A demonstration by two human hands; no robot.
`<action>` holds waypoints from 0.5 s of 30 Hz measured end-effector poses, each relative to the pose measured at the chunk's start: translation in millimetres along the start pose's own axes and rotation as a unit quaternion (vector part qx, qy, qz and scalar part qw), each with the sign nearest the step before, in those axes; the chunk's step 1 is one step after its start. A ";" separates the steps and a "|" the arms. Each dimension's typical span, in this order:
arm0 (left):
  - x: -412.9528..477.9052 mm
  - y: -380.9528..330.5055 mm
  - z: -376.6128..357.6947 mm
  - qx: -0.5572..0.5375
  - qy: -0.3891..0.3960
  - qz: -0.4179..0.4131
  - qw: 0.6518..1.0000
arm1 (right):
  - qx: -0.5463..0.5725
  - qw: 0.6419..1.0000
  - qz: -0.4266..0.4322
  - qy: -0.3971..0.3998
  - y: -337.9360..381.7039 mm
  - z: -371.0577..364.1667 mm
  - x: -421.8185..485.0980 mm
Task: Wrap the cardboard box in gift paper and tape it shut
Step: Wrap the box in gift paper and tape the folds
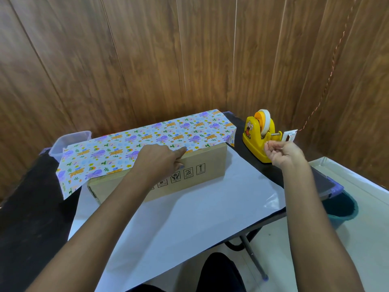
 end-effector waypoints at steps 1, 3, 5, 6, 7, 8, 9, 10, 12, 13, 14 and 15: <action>1.9 0.1 0.8 0.004 -0.002 -0.006 1.000 | -0.047 0.999 0.007 0.014 -3.4 -2.7 -3.5; 5.0 1.1 1.5 0.013 -0.001 -0.016 1.000 | -0.204 0.976 0.019 0.070 -15.2 -15.1 -17.1; 7.7 0.6 3.4 0.016 0.010 -0.025 0.999 | -0.353 0.924 0.028 0.143 -31.3 -34.4 -34.5; 8.9 0.3 4.2 0.017 0.019 -0.029 0.999 | -0.410 0.894 0.031 0.178 -40.7 -45.6 -43.1; 10.4 -0.4 4.9 0.018 0.027 -0.032 0.999 | -0.458 0.864 0.035 0.205 -49.1 -56.5 -49.7; 10.8 0.3 5.0 0.019 0.032 -0.032 0.999 | -0.499 0.837 0.039 0.222 -57.6 -67.7 -54.8; 11.9 -0.5 5.3 0.018 0.036 -0.033 0.999 | -0.534 0.814 0.047 0.223 -63.4 -77.1 -58.0; 12.6 -1.1 5.6 0.017 0.039 -0.031 0.999 | -0.561 0.798 0.059 0.212 -67.4 -86.0 -59.3; 12.4 -1.5 6.5 0.014 0.045 -0.028 0.998 | -0.606 0.771 0.093 0.174 -70.6 -102.1 -61.3; 12.1 -1.5 6.7 0.013 0.047 -0.029 0.998 | -0.625 0.757 0.104 0.158 -70.4 -108.5 -62.3; 12.1 -1.8 6.6 0.012 0.044 -0.032 0.998 | -0.645 0.742 0.107 0.148 -69.9 -113.4 -63.6; 11.7 -2.0 6.2 0.011 0.039 -0.035 0.999 | -0.666 0.725 0.100 0.144 -69.3 -116.9 -65.2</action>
Point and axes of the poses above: each hand's wrist, its own x-axis towards the middle knuckle, its own z-axis out of the back of the hand, y = z × x, the point moved 1 cm from there along x, towards the middle knuckle, and after that the axes turned 4 degrees about -y, right-handed, at the moved point
